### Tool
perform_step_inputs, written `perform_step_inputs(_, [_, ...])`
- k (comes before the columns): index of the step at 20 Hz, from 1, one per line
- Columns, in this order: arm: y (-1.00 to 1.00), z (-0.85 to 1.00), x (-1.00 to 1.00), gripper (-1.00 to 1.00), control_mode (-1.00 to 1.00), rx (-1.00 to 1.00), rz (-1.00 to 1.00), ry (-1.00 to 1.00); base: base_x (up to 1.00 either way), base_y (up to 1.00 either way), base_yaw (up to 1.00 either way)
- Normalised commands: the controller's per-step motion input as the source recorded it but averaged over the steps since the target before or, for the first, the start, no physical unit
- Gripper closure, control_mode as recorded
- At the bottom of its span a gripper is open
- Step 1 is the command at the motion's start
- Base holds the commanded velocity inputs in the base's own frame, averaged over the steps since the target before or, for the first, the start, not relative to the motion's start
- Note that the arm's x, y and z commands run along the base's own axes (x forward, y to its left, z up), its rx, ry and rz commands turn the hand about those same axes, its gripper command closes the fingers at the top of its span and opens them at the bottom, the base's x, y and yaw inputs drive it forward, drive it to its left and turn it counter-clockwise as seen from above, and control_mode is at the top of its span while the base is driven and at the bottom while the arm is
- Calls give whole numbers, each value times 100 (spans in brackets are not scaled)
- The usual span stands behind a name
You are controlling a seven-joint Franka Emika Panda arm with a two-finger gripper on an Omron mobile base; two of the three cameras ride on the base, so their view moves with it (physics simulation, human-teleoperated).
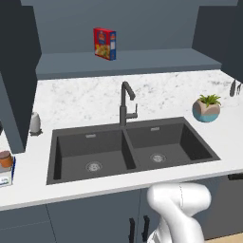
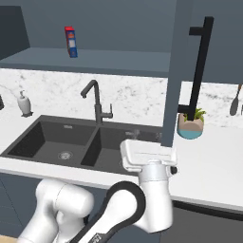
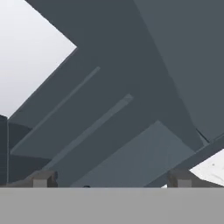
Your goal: Pick the jam and place it on the digital scale for weighing, and close the cabinet.
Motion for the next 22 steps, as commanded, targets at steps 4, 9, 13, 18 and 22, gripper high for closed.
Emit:
perform_step_inputs(4, [-24,-16,5,-100,-100,0,0,0,0,0,0])
perform_step_inputs(9, [-32,-24,6,-100,-100,0,0,0,0,0,0])
perform_step_inputs(13, [-48,0,3,-100,-100,0,-4,-1,0,0,0])
perform_step_inputs(18, [-44,0,30,-100,-100,0,-9,5,0,0,0])
perform_step_inputs(22, [-40,-14,31,-100,-100,0,-8,9,0,0,0])
